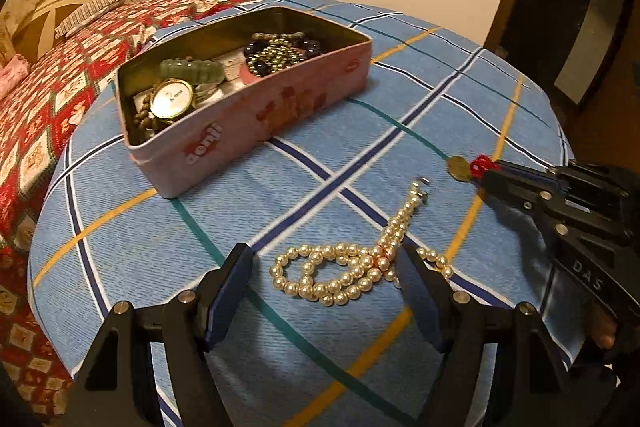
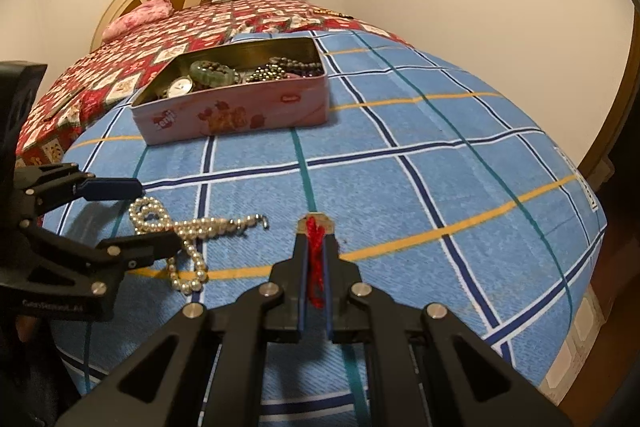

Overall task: Organize jewelry
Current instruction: 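Grasp the red tassel pendant with the right tool while the left grasps the pearl necklace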

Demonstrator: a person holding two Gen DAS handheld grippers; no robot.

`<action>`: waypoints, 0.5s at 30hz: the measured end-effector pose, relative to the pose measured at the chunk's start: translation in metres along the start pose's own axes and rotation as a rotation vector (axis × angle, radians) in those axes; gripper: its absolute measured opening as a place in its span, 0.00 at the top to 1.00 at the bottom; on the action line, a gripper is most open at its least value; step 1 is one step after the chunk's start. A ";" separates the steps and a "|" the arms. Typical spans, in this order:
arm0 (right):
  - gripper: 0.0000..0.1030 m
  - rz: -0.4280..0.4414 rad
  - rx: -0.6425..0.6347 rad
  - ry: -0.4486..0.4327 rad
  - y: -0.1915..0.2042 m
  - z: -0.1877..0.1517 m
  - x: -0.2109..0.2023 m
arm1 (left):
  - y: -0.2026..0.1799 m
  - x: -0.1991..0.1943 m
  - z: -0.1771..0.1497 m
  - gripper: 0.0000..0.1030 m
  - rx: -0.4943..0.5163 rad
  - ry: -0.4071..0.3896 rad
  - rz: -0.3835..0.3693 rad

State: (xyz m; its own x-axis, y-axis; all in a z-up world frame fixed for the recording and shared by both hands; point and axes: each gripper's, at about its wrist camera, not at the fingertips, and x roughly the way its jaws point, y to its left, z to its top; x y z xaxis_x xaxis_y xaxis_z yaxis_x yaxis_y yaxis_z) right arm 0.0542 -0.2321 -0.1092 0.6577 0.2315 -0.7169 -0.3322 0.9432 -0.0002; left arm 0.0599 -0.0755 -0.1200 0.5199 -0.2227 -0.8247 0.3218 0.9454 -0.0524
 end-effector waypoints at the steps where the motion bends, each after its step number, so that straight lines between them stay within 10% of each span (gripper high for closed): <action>1: 0.92 0.000 -0.003 0.000 0.001 0.000 0.000 | 0.002 0.001 0.001 0.28 -0.005 -0.001 0.008; 15: 0.92 0.005 -0.032 0.013 0.011 0.004 0.008 | 0.029 0.006 0.010 0.35 -0.069 -0.015 0.055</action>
State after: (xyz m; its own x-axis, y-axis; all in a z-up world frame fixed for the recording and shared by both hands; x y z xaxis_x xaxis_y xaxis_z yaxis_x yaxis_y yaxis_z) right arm 0.0583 -0.2185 -0.1124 0.6469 0.2331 -0.7261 -0.3573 0.9338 -0.0185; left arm 0.0803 -0.0513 -0.1205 0.5471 -0.1726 -0.8191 0.2375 0.9703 -0.0458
